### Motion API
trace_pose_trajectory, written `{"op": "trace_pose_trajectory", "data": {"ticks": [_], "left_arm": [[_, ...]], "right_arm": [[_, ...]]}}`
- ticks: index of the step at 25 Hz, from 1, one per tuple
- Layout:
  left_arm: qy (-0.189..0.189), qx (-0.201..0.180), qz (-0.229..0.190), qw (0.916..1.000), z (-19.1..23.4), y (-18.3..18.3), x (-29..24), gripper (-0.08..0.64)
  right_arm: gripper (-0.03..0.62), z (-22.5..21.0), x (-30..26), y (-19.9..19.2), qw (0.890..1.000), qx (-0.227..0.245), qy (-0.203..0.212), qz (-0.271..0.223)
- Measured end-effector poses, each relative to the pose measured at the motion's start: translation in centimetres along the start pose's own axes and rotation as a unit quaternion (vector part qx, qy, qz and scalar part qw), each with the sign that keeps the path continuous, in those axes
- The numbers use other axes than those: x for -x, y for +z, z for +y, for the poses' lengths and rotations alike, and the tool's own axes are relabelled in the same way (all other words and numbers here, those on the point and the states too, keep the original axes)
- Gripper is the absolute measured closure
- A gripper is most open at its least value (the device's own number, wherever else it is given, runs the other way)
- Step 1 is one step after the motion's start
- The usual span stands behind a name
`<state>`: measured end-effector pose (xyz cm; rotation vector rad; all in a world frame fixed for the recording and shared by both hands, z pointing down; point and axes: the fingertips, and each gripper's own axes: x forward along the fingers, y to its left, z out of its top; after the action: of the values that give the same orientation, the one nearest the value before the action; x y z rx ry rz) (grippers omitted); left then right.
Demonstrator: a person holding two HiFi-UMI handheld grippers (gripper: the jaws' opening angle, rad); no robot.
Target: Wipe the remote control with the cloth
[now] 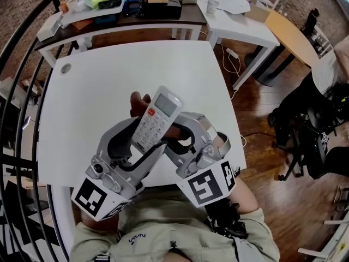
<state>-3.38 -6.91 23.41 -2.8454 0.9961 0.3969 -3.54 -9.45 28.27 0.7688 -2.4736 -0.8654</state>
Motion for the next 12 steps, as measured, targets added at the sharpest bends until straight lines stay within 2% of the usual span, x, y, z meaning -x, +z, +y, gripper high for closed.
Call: {"op": "trace_pose_trajectory", "data": {"ticks": [12], "left_arm": [[0.025, -0.004, -0.003, 0.9997, 1.4, 0.0, 0.5, 0.318]], "right_arm": [[0.463, 3.6, -1.2, 0.1, 0.998, 0.013, 0.053, 0.007]]}}
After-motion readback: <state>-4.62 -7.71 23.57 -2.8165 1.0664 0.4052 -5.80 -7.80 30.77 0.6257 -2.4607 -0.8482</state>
